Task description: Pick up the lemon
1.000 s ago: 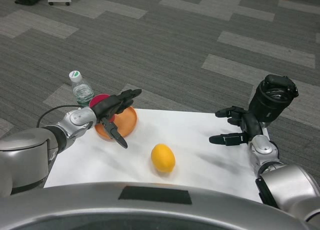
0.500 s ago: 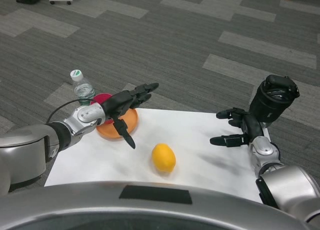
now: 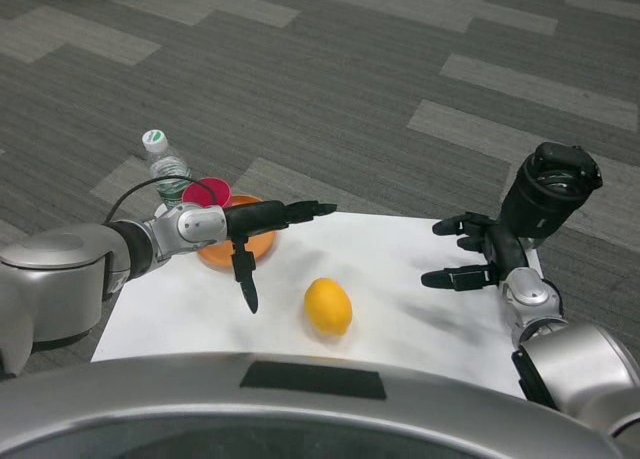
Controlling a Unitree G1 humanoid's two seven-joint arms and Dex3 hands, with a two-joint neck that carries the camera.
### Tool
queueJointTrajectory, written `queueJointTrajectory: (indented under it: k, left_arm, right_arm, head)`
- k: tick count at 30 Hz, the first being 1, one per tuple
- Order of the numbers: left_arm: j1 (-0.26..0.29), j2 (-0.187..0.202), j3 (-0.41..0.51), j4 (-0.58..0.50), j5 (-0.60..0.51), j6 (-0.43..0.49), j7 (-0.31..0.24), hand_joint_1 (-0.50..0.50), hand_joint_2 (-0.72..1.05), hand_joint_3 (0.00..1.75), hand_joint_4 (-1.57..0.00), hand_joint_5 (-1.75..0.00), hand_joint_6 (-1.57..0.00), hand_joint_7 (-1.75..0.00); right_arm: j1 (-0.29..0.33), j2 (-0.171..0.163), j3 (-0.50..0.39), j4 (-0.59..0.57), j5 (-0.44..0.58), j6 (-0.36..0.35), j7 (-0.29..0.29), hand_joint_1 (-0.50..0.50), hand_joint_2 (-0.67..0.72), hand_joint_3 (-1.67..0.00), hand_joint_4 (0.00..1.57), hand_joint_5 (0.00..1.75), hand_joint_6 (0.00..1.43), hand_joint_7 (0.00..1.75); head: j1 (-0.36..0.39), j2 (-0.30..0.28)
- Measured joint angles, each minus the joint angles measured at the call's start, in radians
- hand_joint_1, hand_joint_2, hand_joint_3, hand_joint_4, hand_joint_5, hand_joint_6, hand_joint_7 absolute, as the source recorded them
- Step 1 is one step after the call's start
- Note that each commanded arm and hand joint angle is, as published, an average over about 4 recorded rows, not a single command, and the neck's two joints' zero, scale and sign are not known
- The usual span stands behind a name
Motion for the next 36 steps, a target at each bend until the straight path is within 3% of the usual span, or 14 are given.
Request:
queueJointTrajectory:
  k: [9, 14, 20, 27, 36]
  left_arm:
    - [-0.003, -0.079, -0.001, 0.052, 0.088, 0.016, 0.088, 0.5, -0.02, 0.09, -0.19, 0.0, 0.0, 0.0]
    - [-0.006, -0.116, -0.001, 0.052, 0.134, 0.018, 0.13, 0.5, -0.02, 0.09, -0.24, 0.0, -0.01, 0.0]
    - [-0.032, -0.125, -0.029, 0.035, 0.231, 0.032, 0.2, 0.5, 0.01, 0.09, -0.38, 0.0, -0.05, 0.0]
    - [-0.052, -0.128, -0.104, 0.003, 0.341, 0.124, 0.236, 0.5, 0.07, 0.09, -0.54, -0.03, -0.12, 0.0]
    - [-0.055, -0.127, -0.13, -0.012, 0.366, 0.137, 0.282, 0.5, 0.07, 0.09, -0.83, -0.18, -0.21, 0.0]
  right_arm:
    - [-0.029, -0.025, 0.049, 0.001, 0.0, 0.0, 0.031, 0.38, -0.16, -0.32, 0.26, 1.36, 0.71, 0.77]
    - [-0.043, -0.038, 0.058, 0.001, 0.0, 0.0, 0.034, 0.38, -0.16, -0.32, 0.26, 1.26, 0.71, 0.77]
    - [-0.045, -0.047, 0.062, 0.001, 0.0, 0.0, 0.034, 0.38, -0.16, -0.32, 0.26, 1.26, 0.71, 0.77]
    - [-0.047, -0.056, 0.074, 0.0, 0.0, 0.0, 0.035, 0.38, -0.16, -0.32, 0.26, 1.26, 0.71, 0.77]
    - [-0.057, -0.072, 0.103, 0.0, 0.0, 0.0, 0.037, 0.38, -0.16, -0.32, 0.26, 1.26, 0.71, 0.77]
  head:
    - [-0.019, 0.003]
    - [-0.023, 0.011]
    - [-0.041, 0.012]
    - [-0.047, 0.003]
    - [-0.061, -0.006]
